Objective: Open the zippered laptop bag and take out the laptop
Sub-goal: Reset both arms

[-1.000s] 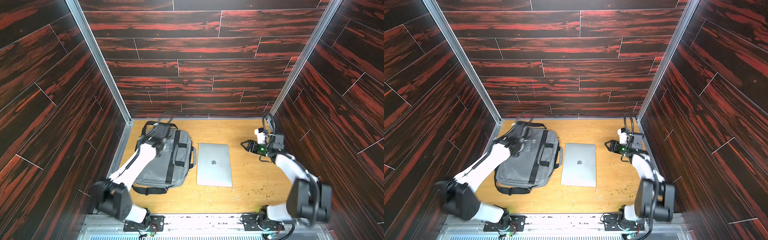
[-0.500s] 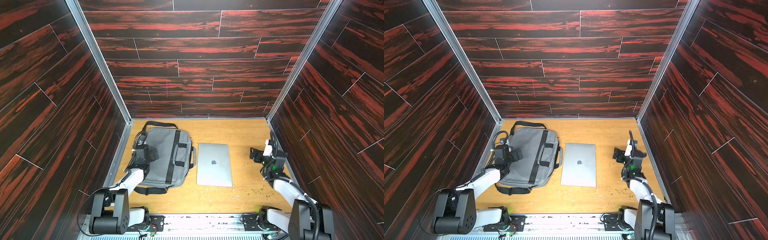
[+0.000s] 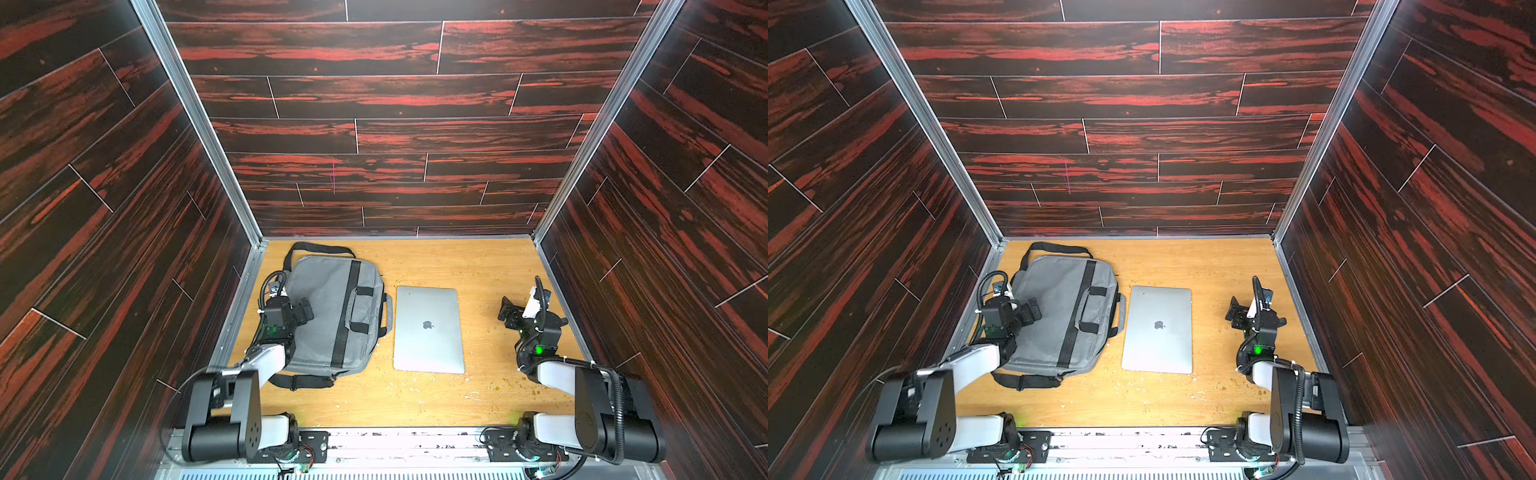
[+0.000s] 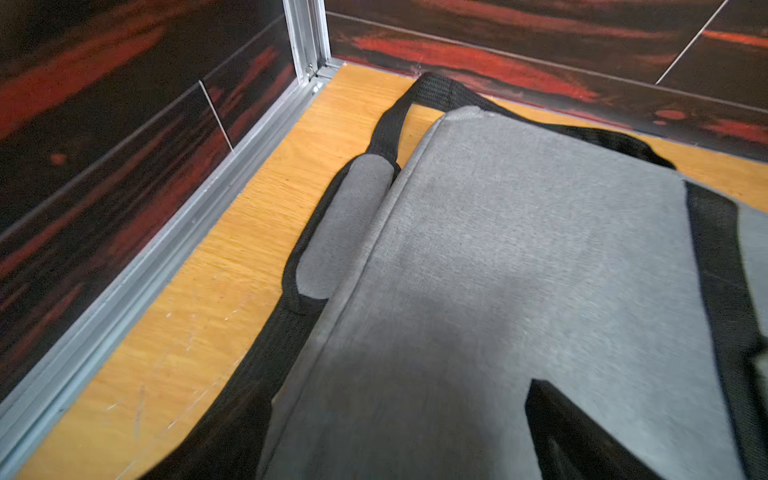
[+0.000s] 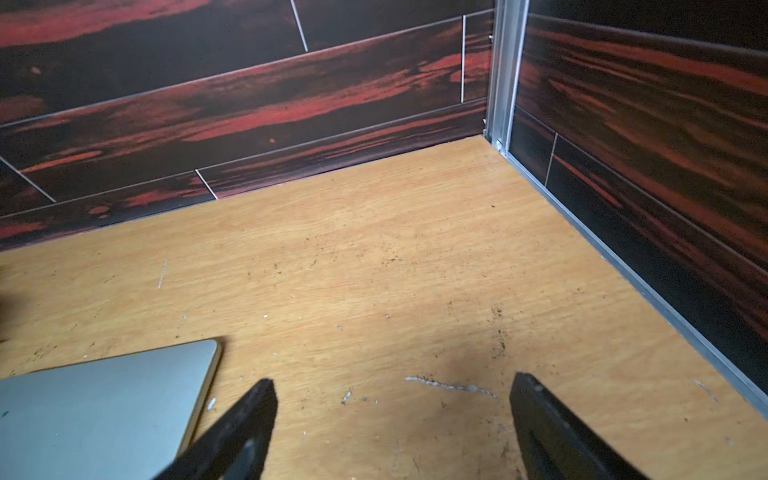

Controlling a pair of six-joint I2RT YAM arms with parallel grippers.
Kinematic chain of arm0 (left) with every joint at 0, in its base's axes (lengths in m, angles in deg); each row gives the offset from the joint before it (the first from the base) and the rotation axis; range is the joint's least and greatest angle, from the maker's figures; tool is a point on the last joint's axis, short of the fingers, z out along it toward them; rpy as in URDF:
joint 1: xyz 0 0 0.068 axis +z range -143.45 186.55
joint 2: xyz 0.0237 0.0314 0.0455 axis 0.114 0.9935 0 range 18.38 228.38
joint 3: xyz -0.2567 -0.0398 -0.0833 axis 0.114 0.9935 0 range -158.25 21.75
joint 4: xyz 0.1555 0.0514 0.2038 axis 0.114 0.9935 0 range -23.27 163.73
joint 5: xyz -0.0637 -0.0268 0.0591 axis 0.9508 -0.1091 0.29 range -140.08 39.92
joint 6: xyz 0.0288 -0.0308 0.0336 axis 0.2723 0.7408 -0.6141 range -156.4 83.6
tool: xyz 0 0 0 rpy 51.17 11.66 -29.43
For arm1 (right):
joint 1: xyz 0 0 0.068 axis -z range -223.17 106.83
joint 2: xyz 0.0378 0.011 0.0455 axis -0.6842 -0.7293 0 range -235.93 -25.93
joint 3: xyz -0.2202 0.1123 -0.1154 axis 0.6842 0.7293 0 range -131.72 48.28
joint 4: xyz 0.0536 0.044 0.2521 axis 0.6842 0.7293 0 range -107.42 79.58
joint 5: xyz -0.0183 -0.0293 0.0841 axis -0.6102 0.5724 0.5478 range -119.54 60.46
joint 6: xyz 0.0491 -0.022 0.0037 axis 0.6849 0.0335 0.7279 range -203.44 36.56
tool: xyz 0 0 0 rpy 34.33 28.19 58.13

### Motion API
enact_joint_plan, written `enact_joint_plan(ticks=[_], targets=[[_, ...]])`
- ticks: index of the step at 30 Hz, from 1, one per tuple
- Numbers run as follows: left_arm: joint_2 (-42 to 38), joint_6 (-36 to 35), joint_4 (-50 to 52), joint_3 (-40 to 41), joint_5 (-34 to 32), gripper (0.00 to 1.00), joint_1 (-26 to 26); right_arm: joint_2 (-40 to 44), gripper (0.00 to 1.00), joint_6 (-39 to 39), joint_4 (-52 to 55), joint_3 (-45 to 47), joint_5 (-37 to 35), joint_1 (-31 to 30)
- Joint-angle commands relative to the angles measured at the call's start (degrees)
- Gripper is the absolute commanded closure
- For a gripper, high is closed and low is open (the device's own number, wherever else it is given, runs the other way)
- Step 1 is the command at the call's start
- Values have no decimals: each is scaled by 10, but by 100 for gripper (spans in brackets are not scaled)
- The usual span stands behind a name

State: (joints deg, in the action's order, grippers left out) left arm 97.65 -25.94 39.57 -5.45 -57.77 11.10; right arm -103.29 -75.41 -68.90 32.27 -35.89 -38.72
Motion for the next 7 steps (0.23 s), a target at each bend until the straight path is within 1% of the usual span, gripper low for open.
enact_joint_plan(ticks=[1, 2, 4, 7], targets=[[23, 0, -52, -12, 4, 5, 4, -15, 8, -17, -30, -12, -15, -8], [23, -4, -44, -15, 15, 8, 6, -16, 8, -20, -28, -14, -15, -9], [31, -8, -51, -20, 32, 7, 13, -17, 9, -27, -27, -16, -19, -16], [34, -17, -46, -25, 45, 1, 14, -16, 9, -33, -28, -15, -23, -25]])
